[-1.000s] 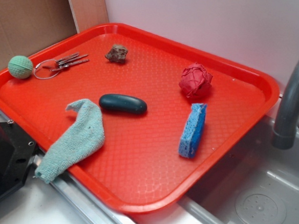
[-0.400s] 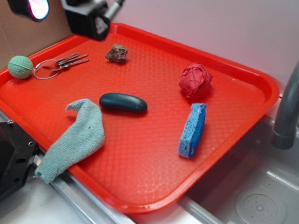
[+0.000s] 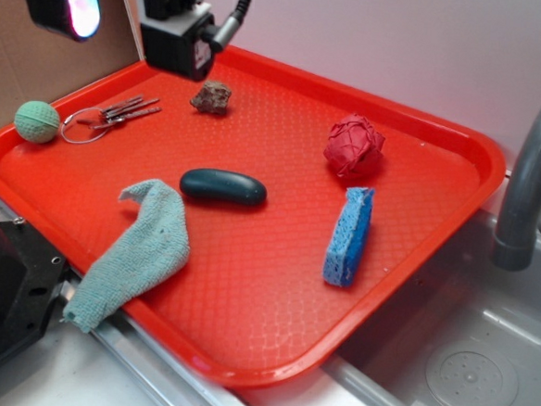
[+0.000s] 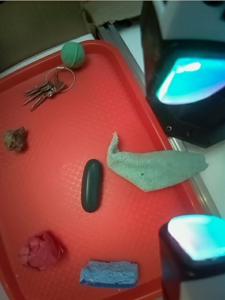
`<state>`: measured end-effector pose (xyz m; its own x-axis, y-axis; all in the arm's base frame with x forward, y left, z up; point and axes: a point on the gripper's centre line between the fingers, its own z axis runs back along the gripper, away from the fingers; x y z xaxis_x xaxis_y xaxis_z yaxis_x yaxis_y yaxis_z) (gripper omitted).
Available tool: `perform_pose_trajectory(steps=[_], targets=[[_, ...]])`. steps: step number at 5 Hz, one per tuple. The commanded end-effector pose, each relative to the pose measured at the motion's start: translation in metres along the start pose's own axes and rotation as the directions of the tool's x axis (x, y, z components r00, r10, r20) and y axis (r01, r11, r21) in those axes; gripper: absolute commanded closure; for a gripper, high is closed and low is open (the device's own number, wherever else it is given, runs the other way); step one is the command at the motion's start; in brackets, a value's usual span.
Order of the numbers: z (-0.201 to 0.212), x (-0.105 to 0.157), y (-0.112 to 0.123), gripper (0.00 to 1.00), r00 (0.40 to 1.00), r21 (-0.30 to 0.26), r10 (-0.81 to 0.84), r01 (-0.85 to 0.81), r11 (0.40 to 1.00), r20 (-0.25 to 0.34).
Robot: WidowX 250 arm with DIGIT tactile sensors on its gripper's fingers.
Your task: Grab the blue sponge.
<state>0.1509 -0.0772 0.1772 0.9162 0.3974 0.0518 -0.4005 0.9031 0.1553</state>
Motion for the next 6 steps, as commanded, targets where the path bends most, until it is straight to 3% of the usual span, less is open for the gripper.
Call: perform_pose_trajectory(steps=[1,3,4,5,6], targets=[[-0.044,0.017,-0.092,0.0,0.994,-0.142,0.072,-0.06,0.988,0.077],[-0.084,0.03,-0.123,0.0,0.993,-0.189,-0.062,0.081,0.979,0.104],[-0.101,0.04,-0.135,0.0,0.994,-0.156,-0.094,0.102,0.982,0.062],[-0.125,0.041,-0.127,0.0,0.998,-0.182,-0.059,0.054,0.982,-0.022],[-0.15,0.039,-0.104,0.0,0.994,-0.167,-0.061,0.044,0.985,-0.094]])
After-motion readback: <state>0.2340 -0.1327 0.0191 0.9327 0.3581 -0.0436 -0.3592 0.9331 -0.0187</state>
